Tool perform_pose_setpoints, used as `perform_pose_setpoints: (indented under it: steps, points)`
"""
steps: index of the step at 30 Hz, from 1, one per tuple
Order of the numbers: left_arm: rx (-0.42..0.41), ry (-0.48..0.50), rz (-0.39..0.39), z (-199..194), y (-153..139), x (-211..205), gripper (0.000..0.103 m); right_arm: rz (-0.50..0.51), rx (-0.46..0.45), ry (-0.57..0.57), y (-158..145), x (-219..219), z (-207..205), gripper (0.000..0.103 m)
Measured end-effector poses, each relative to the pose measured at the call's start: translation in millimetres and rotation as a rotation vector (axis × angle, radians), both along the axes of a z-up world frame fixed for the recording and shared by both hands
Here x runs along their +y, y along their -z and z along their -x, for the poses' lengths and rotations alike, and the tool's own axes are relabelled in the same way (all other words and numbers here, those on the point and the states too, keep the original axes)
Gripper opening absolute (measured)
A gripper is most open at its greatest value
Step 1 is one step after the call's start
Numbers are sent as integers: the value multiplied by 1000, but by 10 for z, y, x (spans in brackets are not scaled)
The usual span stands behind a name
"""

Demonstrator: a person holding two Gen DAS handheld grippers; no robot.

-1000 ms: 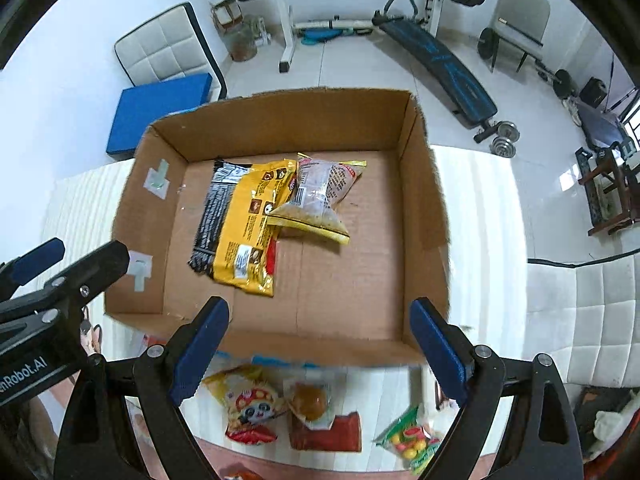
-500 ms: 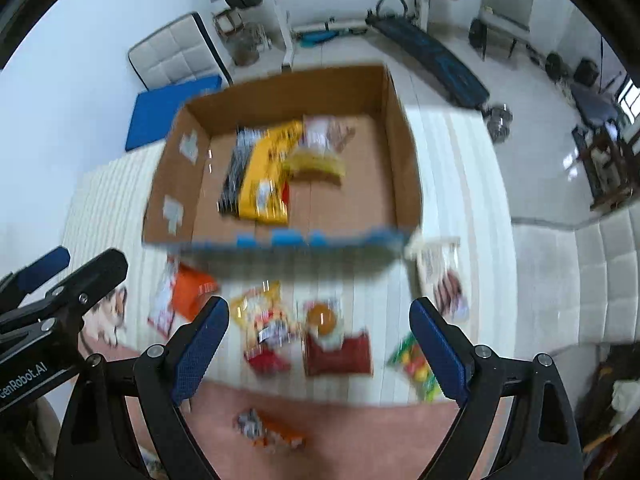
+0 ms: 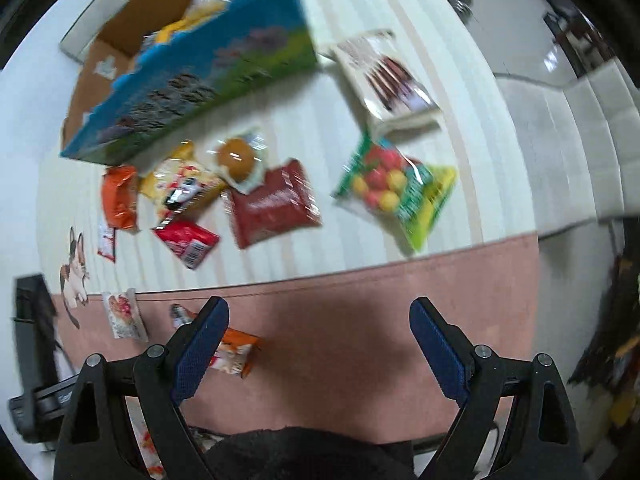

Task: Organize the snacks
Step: 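Move both tools back over the snacks on the table, then grasp the panda-print packet with left tool while right tool grasps fruit-candy bag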

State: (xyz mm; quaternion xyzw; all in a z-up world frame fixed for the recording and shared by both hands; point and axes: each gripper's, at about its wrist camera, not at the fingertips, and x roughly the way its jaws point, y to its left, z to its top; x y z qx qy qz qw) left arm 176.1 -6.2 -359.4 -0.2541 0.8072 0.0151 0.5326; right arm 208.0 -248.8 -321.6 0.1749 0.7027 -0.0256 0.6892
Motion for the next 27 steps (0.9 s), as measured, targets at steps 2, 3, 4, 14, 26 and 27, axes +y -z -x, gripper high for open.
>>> perform_pose_setpoints:
  steps: [2,3,4,14,26,27]
  points:
    - [23,-49,19,44,147,-47,95,-9,8,43,97,-98,41,94]
    - [23,-73,16,51,210,-68,95,-13,8,65,135,-156,61,94]
    - [26,-97,14,58,282,-89,95,-11,10,86,174,-212,73,94]
    - [-59,96,-109,-100,390,-447,55,2,21,210,387,-675,-164,94]
    - [-159,439,-266,-334,374,-996,55,322,75,-525,789,-12,-927,94]
    - [-155,441,-264,-329,390,-1012,55,336,92,-578,865,42,-950,94]
